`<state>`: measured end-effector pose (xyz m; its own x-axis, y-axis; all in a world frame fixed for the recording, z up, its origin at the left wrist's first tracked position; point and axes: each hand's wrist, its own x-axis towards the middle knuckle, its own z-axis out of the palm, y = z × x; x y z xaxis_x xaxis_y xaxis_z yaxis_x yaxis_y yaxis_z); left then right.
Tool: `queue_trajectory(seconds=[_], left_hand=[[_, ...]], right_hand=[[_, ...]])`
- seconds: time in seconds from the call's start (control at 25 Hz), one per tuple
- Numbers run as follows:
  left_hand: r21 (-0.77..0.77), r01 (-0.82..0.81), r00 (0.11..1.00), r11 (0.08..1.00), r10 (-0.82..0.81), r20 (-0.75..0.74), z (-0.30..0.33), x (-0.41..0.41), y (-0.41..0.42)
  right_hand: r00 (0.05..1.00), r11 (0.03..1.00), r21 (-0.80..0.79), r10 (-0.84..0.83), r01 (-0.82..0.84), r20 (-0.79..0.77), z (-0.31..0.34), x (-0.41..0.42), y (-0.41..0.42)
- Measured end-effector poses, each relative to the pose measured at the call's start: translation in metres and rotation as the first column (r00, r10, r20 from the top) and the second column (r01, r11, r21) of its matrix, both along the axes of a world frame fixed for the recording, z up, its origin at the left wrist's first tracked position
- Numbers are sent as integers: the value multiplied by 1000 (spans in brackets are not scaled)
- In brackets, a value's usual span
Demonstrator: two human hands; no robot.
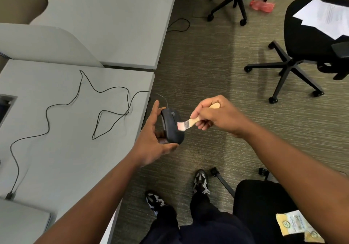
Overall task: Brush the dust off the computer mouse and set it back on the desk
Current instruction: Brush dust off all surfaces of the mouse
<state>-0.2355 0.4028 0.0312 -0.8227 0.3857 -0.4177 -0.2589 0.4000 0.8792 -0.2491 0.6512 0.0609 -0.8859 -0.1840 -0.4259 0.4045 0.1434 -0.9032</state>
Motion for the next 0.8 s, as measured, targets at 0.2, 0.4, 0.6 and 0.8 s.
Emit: queue_trajectory(seconds=[0.2, 0.4, 0.6, 0.8], left_hand=[[1, 28, 1000, 1000, -28, 5, -2, 0, 2], [-19, 25, 1000, 1000, -25, 4, -2, -1, 0], [-6, 26, 1000, 1000, -26, 12, -1, 0, 3], [-8, 15, 999, 1000, -15, 31, 1, 1, 1]], right_hand=[[985, 987, 33, -153, 156, -74, -9, -7, -9], [1000, 998, 54, 13, -12, -11, -2, -1, -6], [988, 989, 67, -129, 135, -89, -4, -4, -10], [1000, 998, 63, 12, -11, -11, 2, 2, -6]])
